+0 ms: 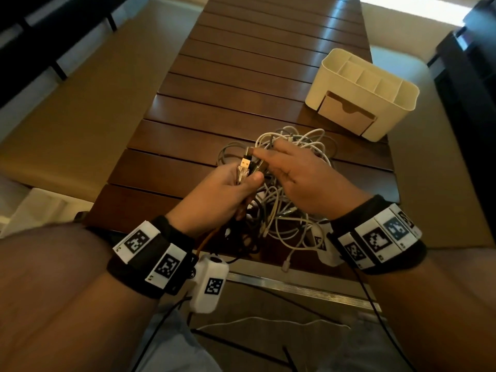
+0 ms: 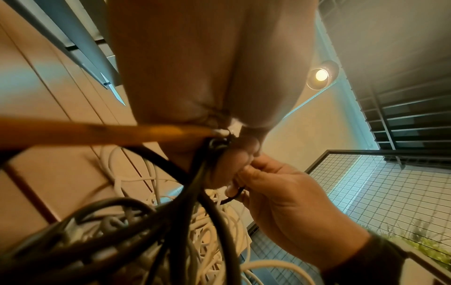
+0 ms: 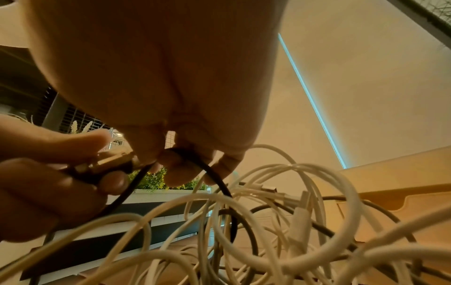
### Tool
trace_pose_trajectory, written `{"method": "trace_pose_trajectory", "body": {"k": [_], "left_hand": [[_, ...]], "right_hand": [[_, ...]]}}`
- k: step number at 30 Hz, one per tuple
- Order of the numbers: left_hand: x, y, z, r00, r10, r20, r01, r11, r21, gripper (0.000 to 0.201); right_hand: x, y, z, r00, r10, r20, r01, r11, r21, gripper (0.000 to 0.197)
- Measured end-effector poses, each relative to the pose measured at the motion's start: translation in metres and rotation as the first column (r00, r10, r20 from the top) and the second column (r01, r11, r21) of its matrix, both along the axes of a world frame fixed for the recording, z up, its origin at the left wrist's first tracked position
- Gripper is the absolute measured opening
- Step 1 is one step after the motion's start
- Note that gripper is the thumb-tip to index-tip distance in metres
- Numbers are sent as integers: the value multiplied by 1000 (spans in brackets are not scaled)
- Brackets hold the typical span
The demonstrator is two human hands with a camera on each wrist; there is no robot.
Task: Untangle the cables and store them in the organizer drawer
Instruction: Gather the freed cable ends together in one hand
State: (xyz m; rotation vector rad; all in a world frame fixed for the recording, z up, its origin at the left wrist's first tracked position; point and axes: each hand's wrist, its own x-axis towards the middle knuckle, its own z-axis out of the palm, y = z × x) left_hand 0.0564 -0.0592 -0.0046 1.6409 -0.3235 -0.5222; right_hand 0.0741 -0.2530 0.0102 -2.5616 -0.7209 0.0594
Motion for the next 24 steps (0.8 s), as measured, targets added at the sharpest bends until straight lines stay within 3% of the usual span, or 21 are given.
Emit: {"method": "trace_pose_trajectory", "body": {"k": [3,5,9,11,14,17,20,24], "left_hand": [[0,0,-1,1000,-4,7,4,1000,-11,45],[2,2,-3,997,66,40,-65,998,-12,54],[7,9,-1,960,267,86,-260,962,-87,23],[12,9,0,936,318,151,-315,948,-43,16],[14,-1,-2,951,210,227,-240,965,110,17],[12,-2,2,962,150,229,-191,967,170,25],[10,7,18,961,190,201,-198,980,20,19],[9,27,28,965,246,-88,-261,904,-339,27]], "right_hand": [[-1,1,-1,1000,15,26,-14,999,-30,48],[-1,0,-2,1000,1,12,-1,1000,15,46],[3,-4,-5,996,-93,1,91,986,142,28],[4,-3,-6,996,-83,30,77,984,162,21],[4,0,-7,994,-38,100,19,982,185,21],[5,-4,-8,996,-18,91,1,985,175,17],[12,-12,-16,999,-45,1,45,996,71,17],[22,-23,-15,990,-139,-6,138,986,-90,21]]}}
